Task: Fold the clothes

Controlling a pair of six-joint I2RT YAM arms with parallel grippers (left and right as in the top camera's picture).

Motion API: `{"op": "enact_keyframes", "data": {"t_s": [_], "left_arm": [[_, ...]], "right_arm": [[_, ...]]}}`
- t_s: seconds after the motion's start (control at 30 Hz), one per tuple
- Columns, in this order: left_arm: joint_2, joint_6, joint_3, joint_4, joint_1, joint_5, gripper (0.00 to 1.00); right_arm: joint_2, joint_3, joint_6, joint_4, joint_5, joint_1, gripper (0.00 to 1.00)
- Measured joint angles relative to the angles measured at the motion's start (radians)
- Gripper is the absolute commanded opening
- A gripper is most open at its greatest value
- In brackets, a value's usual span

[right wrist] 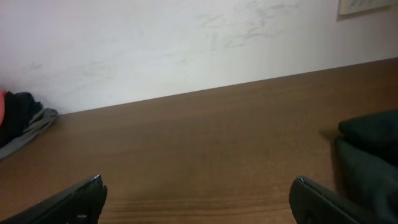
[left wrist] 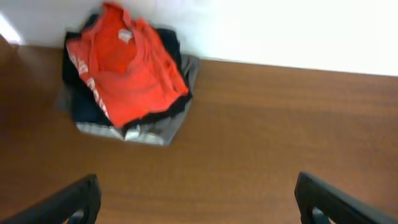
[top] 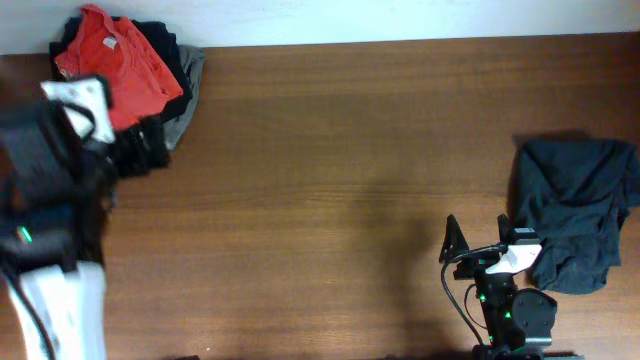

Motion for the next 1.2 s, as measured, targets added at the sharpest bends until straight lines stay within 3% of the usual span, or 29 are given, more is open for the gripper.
{"op": "enact_keyframes", "data": {"t_s": [0.3, 0.53, 0.9, 1.2], "left_arm": [[-0.444, 0.000, -0.613, 0.401, -0.068, -0.095, 0.99], [-0.711, 0.000, -0.941, 0.536, -0.068, -0.107, 0.99], [-1.005, -0.005, -1.162, 0.628, -0.068, -0.114, 0.99], [-1.130, -0.031, -1.246, 0.652, -0.068, -0.140, 0.99]], "right_arm": [[0.000, 0.000, 0.000, -0.001, 0.006, 0.000, 0.99], [0.000, 0.000, 0.000, -0.001, 0.006, 0.000, 0.98], [0.000, 0.000, 0.000, -0.001, 0.006, 0.000, 0.99], [0.000, 0.000, 0.000, -0.001, 0.006, 0.000, 0.99]]}}
